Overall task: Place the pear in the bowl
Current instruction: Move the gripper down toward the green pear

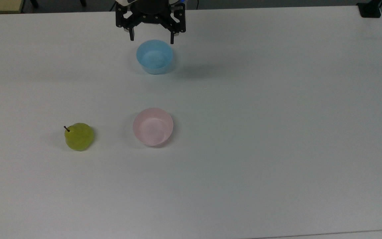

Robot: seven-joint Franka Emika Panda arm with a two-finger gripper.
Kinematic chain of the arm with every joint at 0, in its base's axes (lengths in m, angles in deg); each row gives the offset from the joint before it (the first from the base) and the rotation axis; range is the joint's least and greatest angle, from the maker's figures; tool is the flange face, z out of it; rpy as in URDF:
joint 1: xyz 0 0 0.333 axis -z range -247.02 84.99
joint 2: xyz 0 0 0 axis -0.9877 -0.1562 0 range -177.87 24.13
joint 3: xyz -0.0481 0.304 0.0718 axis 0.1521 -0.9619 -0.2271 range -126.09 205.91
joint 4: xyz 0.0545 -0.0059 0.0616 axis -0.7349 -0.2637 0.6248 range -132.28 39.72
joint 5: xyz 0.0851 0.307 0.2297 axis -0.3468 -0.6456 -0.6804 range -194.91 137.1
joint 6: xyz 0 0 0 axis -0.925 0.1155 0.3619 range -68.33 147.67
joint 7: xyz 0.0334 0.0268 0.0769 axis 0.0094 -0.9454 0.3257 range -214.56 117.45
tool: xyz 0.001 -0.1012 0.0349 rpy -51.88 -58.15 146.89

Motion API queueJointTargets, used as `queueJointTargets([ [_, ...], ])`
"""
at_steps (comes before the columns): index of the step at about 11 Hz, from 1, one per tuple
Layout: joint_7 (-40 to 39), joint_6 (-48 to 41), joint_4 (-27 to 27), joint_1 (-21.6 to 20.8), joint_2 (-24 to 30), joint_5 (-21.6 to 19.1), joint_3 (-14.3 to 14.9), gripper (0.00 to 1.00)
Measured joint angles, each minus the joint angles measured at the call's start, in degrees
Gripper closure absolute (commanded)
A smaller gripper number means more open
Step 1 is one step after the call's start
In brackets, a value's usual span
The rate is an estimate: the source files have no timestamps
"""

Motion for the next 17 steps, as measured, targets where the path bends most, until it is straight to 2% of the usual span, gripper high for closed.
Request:
queueJointTargets([
  [12, -1.8, 0.0, -0.2, 0.5, -0.2, 0.1, 0.9, 0.0],
  [17, -14.6, 6.3, 1.0, 8.8, -4.7, 0.1, 1.3, 0.0],
])
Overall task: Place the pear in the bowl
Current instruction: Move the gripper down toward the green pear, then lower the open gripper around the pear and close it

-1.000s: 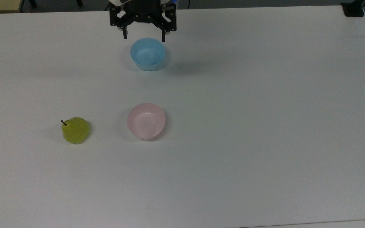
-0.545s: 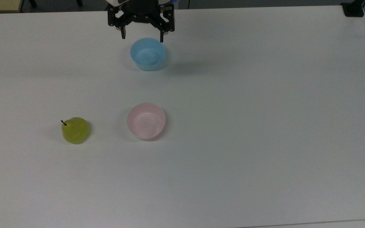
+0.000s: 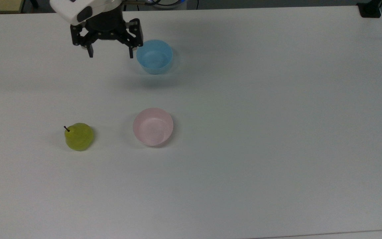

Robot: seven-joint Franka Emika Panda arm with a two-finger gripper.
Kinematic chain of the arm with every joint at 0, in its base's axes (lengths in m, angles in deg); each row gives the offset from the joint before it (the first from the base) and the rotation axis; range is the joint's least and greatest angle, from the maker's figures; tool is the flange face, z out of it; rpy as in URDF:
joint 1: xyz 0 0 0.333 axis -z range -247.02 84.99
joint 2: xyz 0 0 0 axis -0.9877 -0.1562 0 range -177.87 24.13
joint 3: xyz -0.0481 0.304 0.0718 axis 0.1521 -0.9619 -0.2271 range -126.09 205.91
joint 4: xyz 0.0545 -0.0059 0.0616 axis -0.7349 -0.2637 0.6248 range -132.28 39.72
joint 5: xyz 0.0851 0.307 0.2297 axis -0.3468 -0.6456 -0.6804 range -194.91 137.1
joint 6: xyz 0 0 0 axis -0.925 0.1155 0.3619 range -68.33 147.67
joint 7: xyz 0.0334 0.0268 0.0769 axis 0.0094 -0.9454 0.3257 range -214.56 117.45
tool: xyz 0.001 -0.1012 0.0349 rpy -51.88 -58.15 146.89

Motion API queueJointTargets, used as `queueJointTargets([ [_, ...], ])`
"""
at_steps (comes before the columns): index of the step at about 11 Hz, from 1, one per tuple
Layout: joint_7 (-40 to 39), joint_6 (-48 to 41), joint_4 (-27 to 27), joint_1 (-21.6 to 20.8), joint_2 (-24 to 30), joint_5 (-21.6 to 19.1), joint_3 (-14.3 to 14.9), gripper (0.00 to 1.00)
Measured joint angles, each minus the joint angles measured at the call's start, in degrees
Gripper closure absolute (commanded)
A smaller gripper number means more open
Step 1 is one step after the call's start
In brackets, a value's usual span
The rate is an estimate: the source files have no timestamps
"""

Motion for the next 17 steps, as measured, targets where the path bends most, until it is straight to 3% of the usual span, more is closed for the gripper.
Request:
queueJointTargets([
  [2, -2.8, 4.7, 1.5, 3.9, -4.5, 0.0, 0.1, 0.0],
  [6, -3.6, 12.9, 4.3, 7.7, -12.6, 0.0, 0.1, 0.0],
  [14, -3.5, 29.9, 5.9, 8.8, -24.1, -0.1, 0.0, 0.0],
  [15, -2.8, 31.8, 6.0, 8.7, -25.1, -0.1, -0.1, 0.03],
  [17, -1.1, 34.8, 6.0, 8.7, -26.8, -0.1, -0.3, 0.35],
])
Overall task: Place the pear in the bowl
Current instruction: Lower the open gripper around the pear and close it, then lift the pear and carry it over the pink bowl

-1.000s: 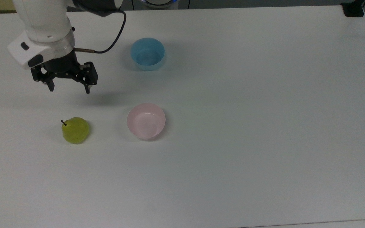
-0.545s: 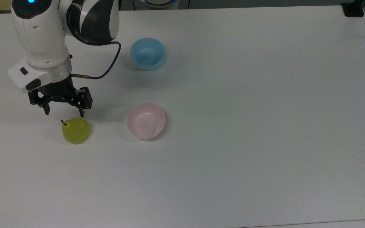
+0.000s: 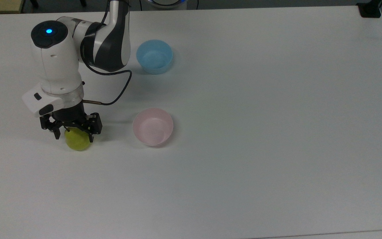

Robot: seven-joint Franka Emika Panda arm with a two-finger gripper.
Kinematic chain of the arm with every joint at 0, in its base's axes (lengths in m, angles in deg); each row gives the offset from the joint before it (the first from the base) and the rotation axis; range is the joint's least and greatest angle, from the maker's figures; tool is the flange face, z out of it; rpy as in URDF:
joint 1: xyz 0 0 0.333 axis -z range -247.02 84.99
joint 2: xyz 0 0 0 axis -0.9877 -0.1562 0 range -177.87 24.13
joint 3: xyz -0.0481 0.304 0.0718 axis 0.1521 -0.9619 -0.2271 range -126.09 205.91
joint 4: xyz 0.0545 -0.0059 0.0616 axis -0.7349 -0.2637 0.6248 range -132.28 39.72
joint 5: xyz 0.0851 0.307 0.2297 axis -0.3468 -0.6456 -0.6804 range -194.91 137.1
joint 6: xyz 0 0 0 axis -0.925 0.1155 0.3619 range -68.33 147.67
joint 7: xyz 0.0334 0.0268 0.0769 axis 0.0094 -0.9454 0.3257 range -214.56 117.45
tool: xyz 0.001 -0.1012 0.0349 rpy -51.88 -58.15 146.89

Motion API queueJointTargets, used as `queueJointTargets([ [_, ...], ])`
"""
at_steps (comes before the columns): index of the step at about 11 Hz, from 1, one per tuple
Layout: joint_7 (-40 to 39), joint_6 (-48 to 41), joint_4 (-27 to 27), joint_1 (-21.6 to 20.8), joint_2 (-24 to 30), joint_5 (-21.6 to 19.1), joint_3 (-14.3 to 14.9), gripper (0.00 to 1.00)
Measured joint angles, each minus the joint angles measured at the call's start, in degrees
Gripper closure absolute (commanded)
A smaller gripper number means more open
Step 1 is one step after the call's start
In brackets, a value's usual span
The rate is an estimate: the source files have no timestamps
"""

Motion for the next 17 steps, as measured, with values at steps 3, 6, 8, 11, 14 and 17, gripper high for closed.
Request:
queueJointTargets([
  [3, 0.0, 0.3, 0.4, 0.0, -0.4, 0.0, 0.0, 0.52],
  [6, 0.0, 0.3, 1.4, 0.0, 0.2, 0.0, 0.0, 0.55],
  [8, 0.0, -0.2, 1.6, 0.1, 2.0, 0.0, 0.0, 0.55],
  [11, 0.0, -4.7, 1.6, 0.0, 6.1, 0.0, -0.1, 0.55],
  [14, 2.7, -8.1, 0.1, -0.7, 10.3, 0.0, -1.3, 0.54],
  [17, 8.2, -9.0, -4.7, -5.3, 15.2, 0.0, -1.9, 0.53],
])
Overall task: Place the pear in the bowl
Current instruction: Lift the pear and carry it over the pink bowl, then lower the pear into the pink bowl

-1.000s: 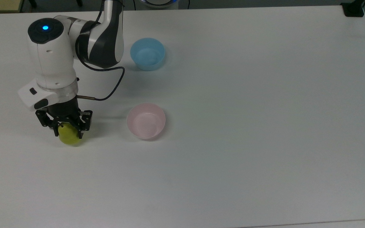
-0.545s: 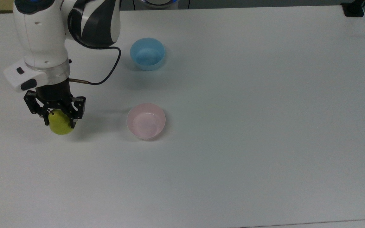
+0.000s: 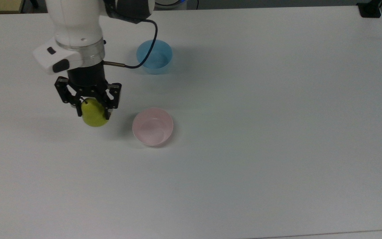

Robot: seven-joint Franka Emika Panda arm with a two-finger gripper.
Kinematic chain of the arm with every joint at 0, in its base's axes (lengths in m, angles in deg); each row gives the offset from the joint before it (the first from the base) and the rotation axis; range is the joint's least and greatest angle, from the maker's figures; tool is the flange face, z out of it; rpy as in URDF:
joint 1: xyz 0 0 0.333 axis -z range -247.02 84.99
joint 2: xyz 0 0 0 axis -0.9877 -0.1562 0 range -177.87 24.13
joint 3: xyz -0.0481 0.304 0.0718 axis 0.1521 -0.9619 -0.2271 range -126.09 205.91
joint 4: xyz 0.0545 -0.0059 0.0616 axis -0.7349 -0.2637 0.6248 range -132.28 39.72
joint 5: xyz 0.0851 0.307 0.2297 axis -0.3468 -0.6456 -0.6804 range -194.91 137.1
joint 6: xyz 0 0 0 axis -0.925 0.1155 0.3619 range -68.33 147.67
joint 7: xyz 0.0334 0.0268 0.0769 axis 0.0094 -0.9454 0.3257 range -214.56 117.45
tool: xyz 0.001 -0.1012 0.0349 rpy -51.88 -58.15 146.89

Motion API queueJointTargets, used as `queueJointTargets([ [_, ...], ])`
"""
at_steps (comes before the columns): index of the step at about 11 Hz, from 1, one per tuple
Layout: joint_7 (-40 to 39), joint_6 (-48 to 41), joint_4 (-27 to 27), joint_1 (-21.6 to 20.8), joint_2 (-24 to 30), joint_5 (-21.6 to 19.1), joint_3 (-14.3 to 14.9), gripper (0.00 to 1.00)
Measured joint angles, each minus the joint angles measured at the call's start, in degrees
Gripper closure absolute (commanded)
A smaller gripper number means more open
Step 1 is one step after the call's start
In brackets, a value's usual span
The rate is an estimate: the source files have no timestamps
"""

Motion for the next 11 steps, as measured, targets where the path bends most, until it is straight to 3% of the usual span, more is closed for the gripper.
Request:
queueJointTargets([
  [6, 8.3, -1.4, -4.6, -7.9, 0.9, 0.6, -0.1, 0.53],
  [11, 8.6, 1.1, -5.8, -9.0, -2.0, 1.0, 0.0, 0.52],
])
